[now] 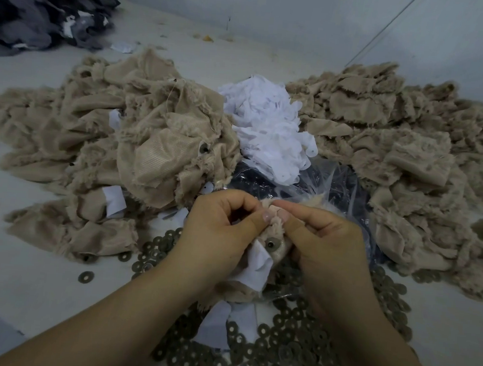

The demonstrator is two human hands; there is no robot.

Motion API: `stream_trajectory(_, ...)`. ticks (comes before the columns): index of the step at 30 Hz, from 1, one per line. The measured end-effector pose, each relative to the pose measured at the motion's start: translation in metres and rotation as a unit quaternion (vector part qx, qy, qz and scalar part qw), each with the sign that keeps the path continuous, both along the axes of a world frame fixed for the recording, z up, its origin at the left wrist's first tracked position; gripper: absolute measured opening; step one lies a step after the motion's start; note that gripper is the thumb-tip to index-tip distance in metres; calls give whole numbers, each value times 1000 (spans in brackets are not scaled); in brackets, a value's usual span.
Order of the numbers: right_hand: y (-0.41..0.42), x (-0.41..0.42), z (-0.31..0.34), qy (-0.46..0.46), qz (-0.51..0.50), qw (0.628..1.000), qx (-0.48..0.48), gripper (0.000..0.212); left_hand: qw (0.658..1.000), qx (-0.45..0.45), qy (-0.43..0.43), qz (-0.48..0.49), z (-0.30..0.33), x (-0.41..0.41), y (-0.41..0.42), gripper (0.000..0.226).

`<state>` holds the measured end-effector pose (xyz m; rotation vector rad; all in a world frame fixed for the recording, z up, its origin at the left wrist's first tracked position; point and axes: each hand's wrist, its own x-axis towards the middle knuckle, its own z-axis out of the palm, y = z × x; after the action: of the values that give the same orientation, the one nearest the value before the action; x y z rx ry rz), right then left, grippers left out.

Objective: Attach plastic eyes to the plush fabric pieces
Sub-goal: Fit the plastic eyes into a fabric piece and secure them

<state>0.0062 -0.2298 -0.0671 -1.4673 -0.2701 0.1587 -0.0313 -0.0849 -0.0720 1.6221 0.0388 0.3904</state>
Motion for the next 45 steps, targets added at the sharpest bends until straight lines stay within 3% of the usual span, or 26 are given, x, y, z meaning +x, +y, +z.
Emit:
stream_trajectory(4, 0, 2, -3, 50, -2, 999, 18, 21, 1000, -23, 3, -1, 0, 0, -2, 30)
stream_trajectory(8, 0, 3, -3, 71, 14, 997, 27, 21, 998, -58, 2, 1, 0, 0, -4, 11)
stream_trajectory(11, 0, 3, -3, 67, 20, 997, 19, 18, 996, -84, -2, -5, -1, -1, -5, 11)
stream_trajectory(19, 0, 3, -2, 137, 61, 986, 68, 22, 998, -61, -13, -9, -2, -2, -4, 7)
stream_trajectory(33, -3, 6, -3, 96, -1, 995, 15, 13, 998, -39, 26, 29, 2, -2, -2, 18)
stream_trajectory(38, -4, 10, -7, 82, -43, 996, -13, 11, 992, 84, -21, -97, 18, -9, 23, 49)
stream_trajectory(41, -5, 10, -6, 82, -44, 996, -10, 10, 941, 266, -34, -205, 27, -11, 36, 57)
stream_trajectory(43, -4, 10, -7, 95, -38, 995, 1, 11, 912, 348, -66, -204, 25, -12, 33, 57)
stream_trajectory(45, -5, 10, -8, 99, -37, 994, -1, 11, 911, 360, -105, -171, 22, -13, 27, 47)
